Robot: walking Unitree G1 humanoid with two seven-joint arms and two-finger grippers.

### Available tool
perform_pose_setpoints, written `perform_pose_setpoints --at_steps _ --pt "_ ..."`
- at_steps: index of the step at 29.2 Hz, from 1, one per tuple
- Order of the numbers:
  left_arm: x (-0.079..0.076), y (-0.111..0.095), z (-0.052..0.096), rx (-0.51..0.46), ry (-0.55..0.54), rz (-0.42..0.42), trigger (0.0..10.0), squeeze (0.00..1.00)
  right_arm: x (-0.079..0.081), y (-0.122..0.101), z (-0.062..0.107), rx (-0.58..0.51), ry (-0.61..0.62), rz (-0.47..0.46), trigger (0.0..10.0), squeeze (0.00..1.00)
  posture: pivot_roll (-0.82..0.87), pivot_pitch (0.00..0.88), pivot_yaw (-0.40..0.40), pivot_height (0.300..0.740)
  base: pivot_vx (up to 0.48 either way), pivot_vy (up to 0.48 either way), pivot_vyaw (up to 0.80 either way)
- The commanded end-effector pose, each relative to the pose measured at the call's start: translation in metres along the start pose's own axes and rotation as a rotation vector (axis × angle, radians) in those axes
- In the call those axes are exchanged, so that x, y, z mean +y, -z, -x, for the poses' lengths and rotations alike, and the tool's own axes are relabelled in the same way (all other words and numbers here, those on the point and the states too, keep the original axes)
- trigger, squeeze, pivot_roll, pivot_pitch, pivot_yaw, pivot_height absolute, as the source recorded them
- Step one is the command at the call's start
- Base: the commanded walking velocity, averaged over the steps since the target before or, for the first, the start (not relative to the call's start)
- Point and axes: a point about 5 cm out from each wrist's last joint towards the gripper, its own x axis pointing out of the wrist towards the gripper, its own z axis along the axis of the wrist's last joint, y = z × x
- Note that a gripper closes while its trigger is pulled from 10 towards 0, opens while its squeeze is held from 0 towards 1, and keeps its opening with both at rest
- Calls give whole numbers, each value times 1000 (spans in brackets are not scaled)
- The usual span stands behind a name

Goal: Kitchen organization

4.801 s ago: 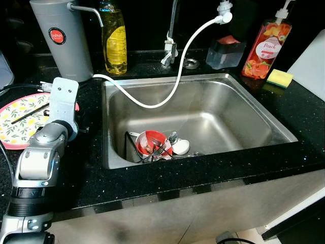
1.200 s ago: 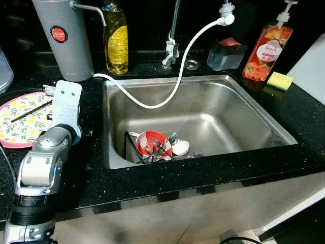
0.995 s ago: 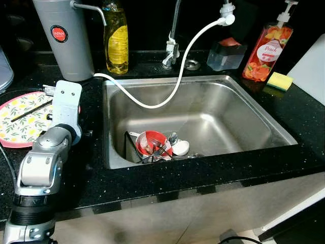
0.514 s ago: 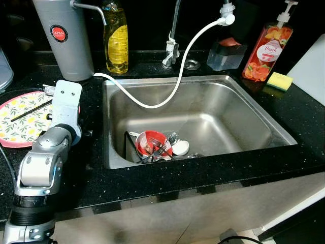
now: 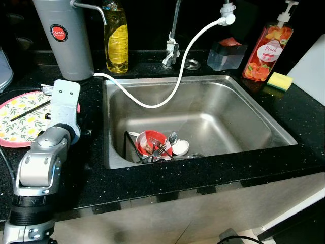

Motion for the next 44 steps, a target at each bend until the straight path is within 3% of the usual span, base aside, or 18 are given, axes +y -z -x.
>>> perform_pose_setpoints --at_steps 1,7,9,10,13,14,18,21,23,25,28,32,36,40,42,43,44 --pt "3 -4 -3 -16 -3 43 10000 0 1 4 1 9 7 -26 10000 0 95 0 -42 740 0 0 0" --pt "17 -10 -8 -19 -48 95 10000 0 8 1 0 7 1 -29 10000 0 93 0 -37 740 0 0 0" --pt "19 -11 -9 -22 -53 180 10000 0 10 0 -1 5 0 -31 10000 0 92 0 -36 740 0 0 0" --pt "19 -11 -9 -22 -53 180 10000 0 10 0 -1 5 0 -31 10000 0 92 0 -36 740 0 0 0" --pt "26 -9 -11 -3 -107 339 10000 0 11 -1 -1 5 1 -37 10000 0 92 0 -33 740 0 0 0" --pt "26 -9 -11 -3 -107 339 10000 0 11 -1 -1 5 1 -37 10000 0 92 0 -33 740 0 0 0" --pt "28 -10 -11 -25 -135 232 10000 0 10 0 -1 8 0 -37 10000 0 92 0 -34 740 0 0 0" --pt "27 -9 -11 -28 -141 202 10000 0 10 1 0 8 1 -38 10000 0 92 0 -34 740 0 0 0" --pt "27 -4 -13 5 -189 124 10000 0 8 3 0 11 3 -37 10000 0 93 0 -34 740 0 0 0" --pt "27 -2 -14 20 -208 108 10000 0 7 3 0 12 4 -36 10000 0 93 0 -34 740 0 0 0" --pt "22 -4 -16 46 -157 251 10000 0 4 6 1 16 9 -38 10000 0 89 0 -32 740 0 0 0" --pt "24 -9 -17 18 -161 296 10000 0 4 6 1 16 11 -40 10000 0 90 0 -27 740 0 0 0" --pt "32 -11 -19 4 -208 263 10000 0 4 5 1 13 9 -43 10000 0 91 0 -25 740 0 0 0" --pt "41 -8 -20 33 -243 105 10000 0 7 3 0 10 5 -44 10000 0 94 0 -26 740 0 0 0" --pt "42 -7 -21 40 -235 80 10000 0 7 2 0 10 5 -44 10000 0 94 0 -27 740 0 0 0" --pt "44 -5 -21 54 -251 0 10000 0 8 2 0 9 4 -44 10000 0 94 0 -31 740 0 0 0" --pt "44 -5 -21 54 -251 0 10000 0 8 2 0 9 4 -44 10000 0 94 0 -31 740 0 0 0"
